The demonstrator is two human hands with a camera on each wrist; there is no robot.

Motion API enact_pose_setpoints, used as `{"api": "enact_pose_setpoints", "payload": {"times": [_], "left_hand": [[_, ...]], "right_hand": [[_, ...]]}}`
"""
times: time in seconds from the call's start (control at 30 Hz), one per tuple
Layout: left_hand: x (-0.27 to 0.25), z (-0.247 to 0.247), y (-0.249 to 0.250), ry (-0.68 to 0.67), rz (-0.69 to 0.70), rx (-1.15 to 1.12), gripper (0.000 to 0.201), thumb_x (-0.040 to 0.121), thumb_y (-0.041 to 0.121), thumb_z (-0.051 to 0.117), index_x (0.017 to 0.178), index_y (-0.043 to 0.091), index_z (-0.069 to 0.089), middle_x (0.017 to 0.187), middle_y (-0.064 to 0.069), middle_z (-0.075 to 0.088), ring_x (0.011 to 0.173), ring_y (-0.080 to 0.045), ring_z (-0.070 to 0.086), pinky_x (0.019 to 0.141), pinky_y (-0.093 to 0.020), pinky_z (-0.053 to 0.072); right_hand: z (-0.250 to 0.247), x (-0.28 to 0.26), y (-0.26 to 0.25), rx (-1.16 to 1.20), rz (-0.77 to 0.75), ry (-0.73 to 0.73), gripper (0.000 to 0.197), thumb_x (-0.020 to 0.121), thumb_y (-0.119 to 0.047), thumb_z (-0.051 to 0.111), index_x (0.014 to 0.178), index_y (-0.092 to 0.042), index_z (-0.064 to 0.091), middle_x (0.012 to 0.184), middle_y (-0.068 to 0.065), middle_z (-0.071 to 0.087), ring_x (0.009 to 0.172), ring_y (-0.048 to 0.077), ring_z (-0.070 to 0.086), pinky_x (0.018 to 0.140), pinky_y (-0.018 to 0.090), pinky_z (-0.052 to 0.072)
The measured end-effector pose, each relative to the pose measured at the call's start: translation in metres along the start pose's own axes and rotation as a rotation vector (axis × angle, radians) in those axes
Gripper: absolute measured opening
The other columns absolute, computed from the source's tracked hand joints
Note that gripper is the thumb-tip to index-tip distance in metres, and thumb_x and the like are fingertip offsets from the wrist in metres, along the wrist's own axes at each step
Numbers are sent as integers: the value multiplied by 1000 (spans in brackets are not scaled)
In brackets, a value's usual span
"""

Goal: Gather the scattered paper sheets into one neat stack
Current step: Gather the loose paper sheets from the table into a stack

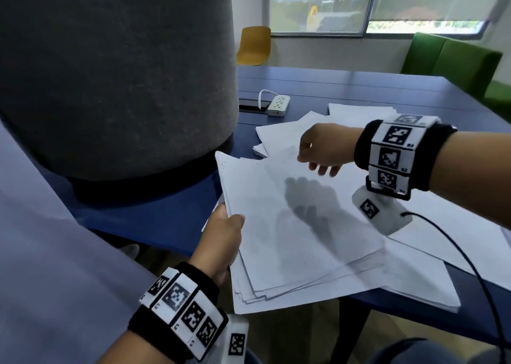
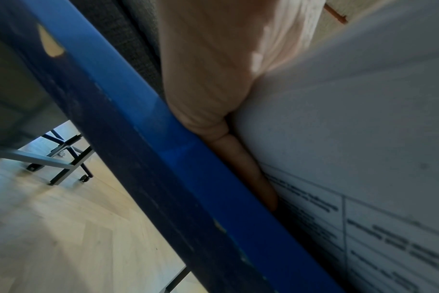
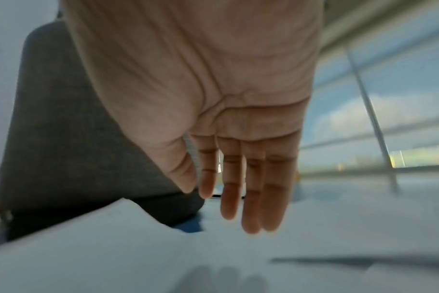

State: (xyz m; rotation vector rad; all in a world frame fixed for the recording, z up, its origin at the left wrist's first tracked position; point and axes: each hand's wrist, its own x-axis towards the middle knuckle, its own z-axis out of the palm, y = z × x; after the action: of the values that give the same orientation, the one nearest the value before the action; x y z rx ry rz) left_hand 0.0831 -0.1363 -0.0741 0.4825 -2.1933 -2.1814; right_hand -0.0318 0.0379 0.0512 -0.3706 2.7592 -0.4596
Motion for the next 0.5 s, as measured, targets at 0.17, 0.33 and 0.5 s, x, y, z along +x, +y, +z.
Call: {"api": "enact_pose_setpoints", "payload": {"times": [0.17,0.33,0.5], "left_hand": [[-2,1,3,42,-17,17,32,86,14,42,107,21,66,102,-4,75,97,-31,70,87,-52,57],[-7,4,7,62,-4,10,29,96,1,38,79,17,57,54,13,61,53,-8,53,46,-19,43],[-5,2,6,73,-29,8,28,95,4,40,82,18,60,60,10,65,63,-14,58,56,-26,46]], "right_hand": [[-12,39,58,-611,-75,183,21,88,-22,52,108,-23,60,108,1,63,102,27,60,82,37,52],[-3,73,90,-712,-68,104,42,91,-29,59,130,-20,48,130,3,52,119,26,52,94,40,47],[-2,90,98,-757,-45,31,48,92,-39,56,134,-18,48,132,5,54,120,27,53,95,40,47]]}}
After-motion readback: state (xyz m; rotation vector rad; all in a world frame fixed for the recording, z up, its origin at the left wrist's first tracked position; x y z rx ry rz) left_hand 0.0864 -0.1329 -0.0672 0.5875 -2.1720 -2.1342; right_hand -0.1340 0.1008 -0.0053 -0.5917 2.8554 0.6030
